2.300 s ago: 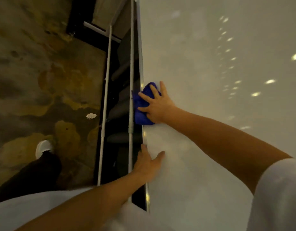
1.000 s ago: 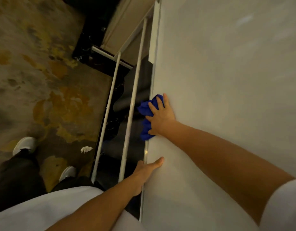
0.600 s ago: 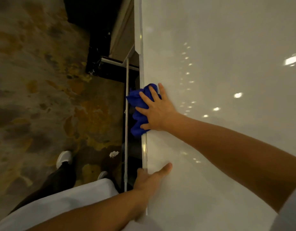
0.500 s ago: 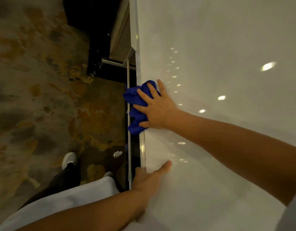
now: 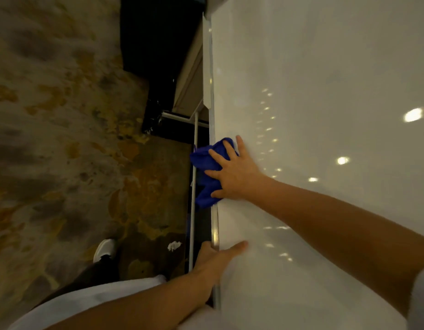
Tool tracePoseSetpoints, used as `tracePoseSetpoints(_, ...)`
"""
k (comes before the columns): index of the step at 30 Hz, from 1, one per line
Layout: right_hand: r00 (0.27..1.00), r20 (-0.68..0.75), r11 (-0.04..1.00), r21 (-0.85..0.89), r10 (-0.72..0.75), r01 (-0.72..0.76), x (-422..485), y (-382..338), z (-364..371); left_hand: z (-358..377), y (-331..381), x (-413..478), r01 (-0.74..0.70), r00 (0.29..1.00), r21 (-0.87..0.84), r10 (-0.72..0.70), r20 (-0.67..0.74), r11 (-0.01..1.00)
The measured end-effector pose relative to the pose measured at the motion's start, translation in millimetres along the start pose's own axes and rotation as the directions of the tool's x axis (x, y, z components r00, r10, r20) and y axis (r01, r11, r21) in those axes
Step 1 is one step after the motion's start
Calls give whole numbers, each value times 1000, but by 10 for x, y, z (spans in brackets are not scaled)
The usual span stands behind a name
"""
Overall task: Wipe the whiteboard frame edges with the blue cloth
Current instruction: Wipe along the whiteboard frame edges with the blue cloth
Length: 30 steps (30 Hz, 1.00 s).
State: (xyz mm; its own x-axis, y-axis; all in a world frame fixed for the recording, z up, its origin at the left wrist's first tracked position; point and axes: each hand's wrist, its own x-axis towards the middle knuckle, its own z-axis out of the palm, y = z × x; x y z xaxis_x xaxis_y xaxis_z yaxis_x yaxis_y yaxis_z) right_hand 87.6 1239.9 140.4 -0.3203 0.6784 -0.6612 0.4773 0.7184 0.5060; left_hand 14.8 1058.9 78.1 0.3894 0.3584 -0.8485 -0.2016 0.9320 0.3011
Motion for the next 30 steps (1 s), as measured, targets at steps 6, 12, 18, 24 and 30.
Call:
tracePoseSetpoints(6,987,25,980,117,162,-164,-68,-50,33,-101,895,284,-327,944,-18,327,37,945)
tracePoseSetpoints(12,986,43,968,186,161,-166,-55,-73,43,-152,1228,284,-152,978,68,141,151,986)
tracePoseSetpoints(18,971,10,943,234,240,-236,559,481,-45,0,1608,563,-106,986,31,101,129,994)
tracePoseSetpoints(24,999,-31,980,197,11,-4,1259,1316,-202,-149,2661,975,-92,982,57,81,170,994)
tracePoseSetpoints(30,954,85,958,25,-287,286,1967,2300,-378,-480,3983,1371,-82,965,-105,52,-257,991)
